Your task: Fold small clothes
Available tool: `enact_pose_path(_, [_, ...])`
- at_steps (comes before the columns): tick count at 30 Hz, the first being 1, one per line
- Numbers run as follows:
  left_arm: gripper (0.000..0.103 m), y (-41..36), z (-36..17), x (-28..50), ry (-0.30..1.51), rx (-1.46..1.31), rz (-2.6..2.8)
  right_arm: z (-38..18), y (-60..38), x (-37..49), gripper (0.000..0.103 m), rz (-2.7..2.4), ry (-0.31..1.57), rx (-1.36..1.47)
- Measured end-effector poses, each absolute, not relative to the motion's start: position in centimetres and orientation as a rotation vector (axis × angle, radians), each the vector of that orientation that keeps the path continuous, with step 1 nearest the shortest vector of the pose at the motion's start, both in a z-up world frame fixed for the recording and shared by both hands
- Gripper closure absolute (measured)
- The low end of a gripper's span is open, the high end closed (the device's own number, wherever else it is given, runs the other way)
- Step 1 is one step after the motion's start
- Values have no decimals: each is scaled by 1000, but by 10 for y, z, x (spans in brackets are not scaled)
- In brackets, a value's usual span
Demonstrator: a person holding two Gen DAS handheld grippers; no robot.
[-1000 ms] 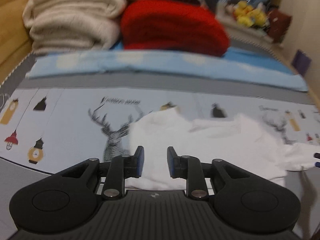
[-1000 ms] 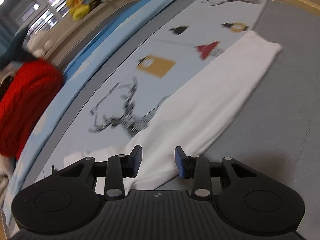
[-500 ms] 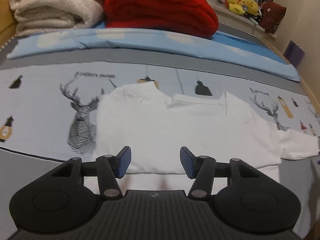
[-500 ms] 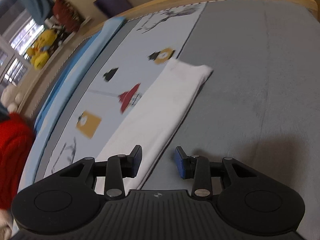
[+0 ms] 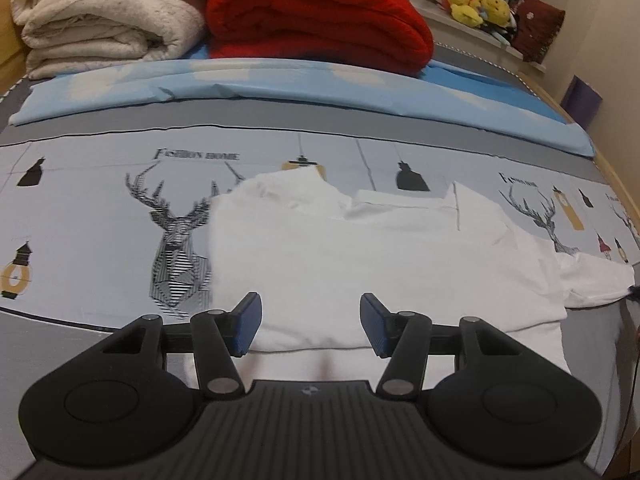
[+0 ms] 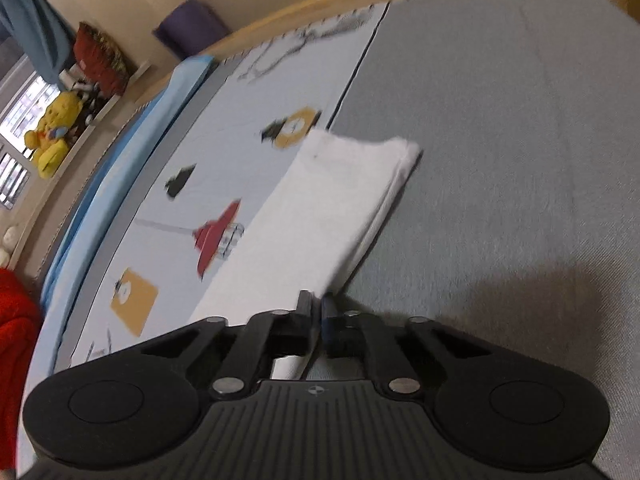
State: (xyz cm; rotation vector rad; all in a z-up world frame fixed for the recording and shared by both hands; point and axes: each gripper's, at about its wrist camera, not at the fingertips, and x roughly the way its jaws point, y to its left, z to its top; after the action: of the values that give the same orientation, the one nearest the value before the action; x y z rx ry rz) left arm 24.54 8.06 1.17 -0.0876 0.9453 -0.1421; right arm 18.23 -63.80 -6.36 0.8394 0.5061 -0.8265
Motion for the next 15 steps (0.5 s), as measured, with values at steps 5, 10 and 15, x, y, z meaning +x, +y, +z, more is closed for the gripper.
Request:
enact_pose_path(5, [43, 106, 23, 245, 919, -123, -100, 17, -549, 219, 100, -765, 355, 434])
enact_pose_path(10, [43, 139, 34, 245, 896, -191, -50, 99, -368, 226, 100, -331, 138, 163])
enact_pose_path(15, [43, 167, 37, 251, 900, -280, -7, 102, -202, 212, 99, 241, 236, 163])
